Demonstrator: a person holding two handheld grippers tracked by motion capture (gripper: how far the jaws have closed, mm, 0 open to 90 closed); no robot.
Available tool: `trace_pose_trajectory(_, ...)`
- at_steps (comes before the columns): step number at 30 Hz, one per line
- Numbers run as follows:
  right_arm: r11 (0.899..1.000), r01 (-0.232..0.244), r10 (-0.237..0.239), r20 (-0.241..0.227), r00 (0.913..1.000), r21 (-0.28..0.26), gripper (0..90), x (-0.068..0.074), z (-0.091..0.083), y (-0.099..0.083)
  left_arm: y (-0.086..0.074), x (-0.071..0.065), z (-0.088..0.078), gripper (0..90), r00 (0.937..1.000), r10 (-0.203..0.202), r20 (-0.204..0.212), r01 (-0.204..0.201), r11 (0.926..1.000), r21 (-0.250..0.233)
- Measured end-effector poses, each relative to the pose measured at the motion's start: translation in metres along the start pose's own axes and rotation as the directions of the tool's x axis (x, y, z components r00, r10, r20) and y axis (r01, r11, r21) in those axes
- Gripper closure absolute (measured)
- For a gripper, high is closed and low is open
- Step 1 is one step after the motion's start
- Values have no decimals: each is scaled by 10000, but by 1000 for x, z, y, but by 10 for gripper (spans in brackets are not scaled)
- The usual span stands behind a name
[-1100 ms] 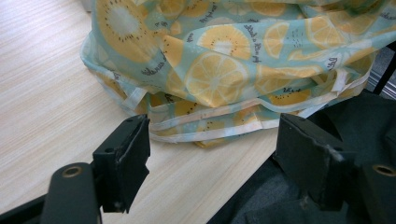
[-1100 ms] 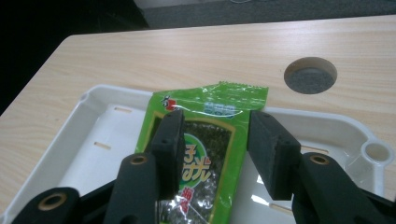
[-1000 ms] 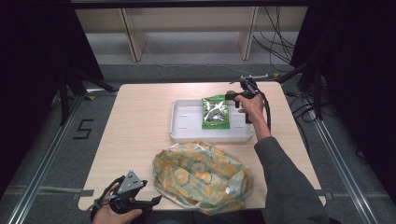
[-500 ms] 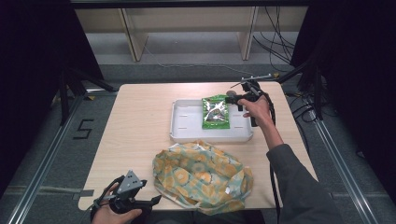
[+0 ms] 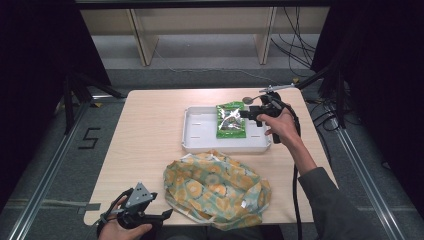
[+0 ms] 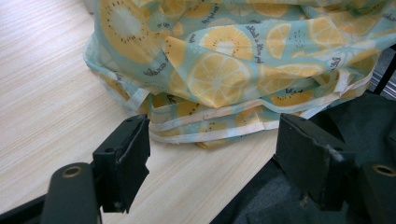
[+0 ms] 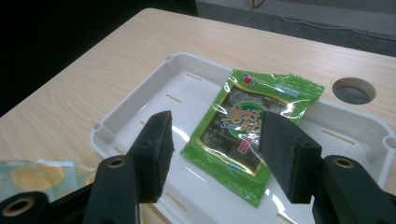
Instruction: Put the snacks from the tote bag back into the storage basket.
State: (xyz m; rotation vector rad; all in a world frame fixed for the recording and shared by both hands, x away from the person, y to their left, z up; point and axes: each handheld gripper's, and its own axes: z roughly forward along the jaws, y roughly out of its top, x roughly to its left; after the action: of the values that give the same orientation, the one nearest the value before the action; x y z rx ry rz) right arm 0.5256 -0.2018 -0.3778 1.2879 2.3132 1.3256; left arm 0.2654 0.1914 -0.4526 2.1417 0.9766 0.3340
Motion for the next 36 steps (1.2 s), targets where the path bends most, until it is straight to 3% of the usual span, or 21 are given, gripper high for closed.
trace_pose_trajectory(12,9983,588,-588,-130,9982,-58,432,17,-19,-17,1,2,-2,258,9996,282,-65,-281,9996,76)
trace_pose_trajectory(13,9983,590,-589,-146,9982,16,428,19,-21,-19,0,2,-2,258,10000,59,-75,-59,10000,14)
trace_pose_trajectory(14,9979,645,-645,-59,9979,-2,428,19,-22,-20,0,-1,1,258,9994,-332,-109,328,9988,-352)
trace_pose_trajectory(16,9983,576,-575,-149,9982,41,427,21,-26,-25,0,0,0,258,9996,-241,-159,237,9994,-257)
trace_pose_trajectory(17,9971,755,-755,-154,9970,40,425,21,-27,-27,0,0,0,258,9994,-315,-141,310,9990,-320)
trace_pose_trajectory(18,9983,584,-584,-230,9980,18,422,23,-28,-29,0,0,1,258,9993,-336,-131,331,9989,-332)
trace_pose_trajectory(20,9967,806,-804,-209,9965,99,412,24,-32,-33,0,0,1,256,9994,-343,-106,339,9989,-326)
trace_pose_trajectory(21,9960,891,-893,-253,9957,-53,408,24,-32,-36,0,2,-1,255,10000,-42,-87,41,10000,-59)
trace_pose_trajectory(23,9958,909,-908,-234,9956,57,403,25,-38,-40,0,0,0,254,9993,-328,-170,322,9990,-309)
trace_pose_trajectory(27,9967,814,-812,-319,9962,36,394,27,-44,-49,0,2,-1,254,9999,-122,-109,120,9998,-170)
trace_pose_trajectory(28,9949,1007,-1006,-180,9948,5,393,26,-46,-51,0,2,-1,253,9999,-118,-110,116,9998,-164)
trace_pose_trajectory(32,9971,756,-757,-347,9965,-21,388,27,-51,-57,0,3,-2,253,9998,-113,-133,111,9998,-150)
trace_pose_trajectory(34,9974,727,-727,-314,9969,-30,384,28,-54,-61,0,1,0,253,9995,-272,-166,264,9988,-418)
trace_pose_trajectory(36,9953,952,-957,-339,9948,-166,380,25,-56,-65,0,2,-1,253,9996,-243,-167,237,9991,-362)
